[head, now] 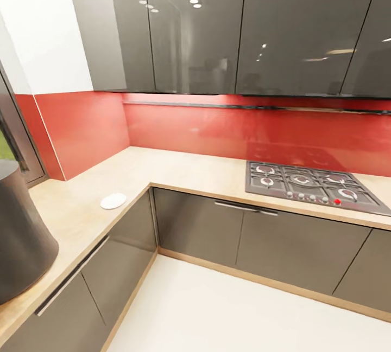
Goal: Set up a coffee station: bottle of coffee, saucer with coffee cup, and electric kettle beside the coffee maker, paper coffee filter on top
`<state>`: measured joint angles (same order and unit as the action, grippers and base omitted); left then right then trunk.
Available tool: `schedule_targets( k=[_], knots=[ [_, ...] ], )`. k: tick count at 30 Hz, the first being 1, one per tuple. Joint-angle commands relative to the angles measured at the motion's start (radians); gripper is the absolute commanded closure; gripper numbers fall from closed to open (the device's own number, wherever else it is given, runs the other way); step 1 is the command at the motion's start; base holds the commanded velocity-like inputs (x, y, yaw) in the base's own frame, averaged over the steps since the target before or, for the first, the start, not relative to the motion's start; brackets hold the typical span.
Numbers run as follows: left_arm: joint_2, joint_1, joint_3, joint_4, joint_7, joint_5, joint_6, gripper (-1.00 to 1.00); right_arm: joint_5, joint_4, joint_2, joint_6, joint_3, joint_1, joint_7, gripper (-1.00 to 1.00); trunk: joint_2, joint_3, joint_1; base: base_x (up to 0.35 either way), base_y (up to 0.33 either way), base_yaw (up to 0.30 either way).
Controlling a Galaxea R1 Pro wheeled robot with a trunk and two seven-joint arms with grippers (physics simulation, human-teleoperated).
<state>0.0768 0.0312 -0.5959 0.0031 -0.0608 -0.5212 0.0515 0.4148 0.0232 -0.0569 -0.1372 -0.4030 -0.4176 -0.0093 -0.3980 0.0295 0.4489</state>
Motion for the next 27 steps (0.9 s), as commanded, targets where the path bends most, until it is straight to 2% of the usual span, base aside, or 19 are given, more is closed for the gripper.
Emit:
schedule_targets(
  k=[1, 8, 18, 27],
  knots=[
    [0.0, 0.0, -0.009, 0.001, -0.002, -0.008, 0.003, -1.0, 0.009, 0.001, 0.0, -0.005, -0.008, 0.0, -0.001, -1.0, -0.002, 0.002, 0.001, 0.335, 0.0, 0.0],
    [0.0, 0.0, -0.008, 0.0, -0.002, -0.008, 0.004, -1.0, 0.01, 0.001, 0.0, -0.004, -0.008, 0.002, -0.003, -1.0, -0.002, 0.002, 0.001, 0.334, -0.023, 0.0],
    [-0.001, 0.0, -0.008, 0.001, -0.002, -0.008, 0.004, -1.0, 0.01, 0.001, 0.0, -0.004, -0.008, 0.002, -0.004, -1.0, -0.002, 0.004, 0.001, 0.318, -0.155, 0.004],
    [-0.005, -0.001, -0.008, 0.001, -0.003, -0.007, 0.004, -1.0, 0.01, 0.002, 0.0, -0.004, -0.008, 0.002, -0.004, -1.0, -0.002, 0.011, 0.001, 0.301, -0.19, 0.179]
  ],
)
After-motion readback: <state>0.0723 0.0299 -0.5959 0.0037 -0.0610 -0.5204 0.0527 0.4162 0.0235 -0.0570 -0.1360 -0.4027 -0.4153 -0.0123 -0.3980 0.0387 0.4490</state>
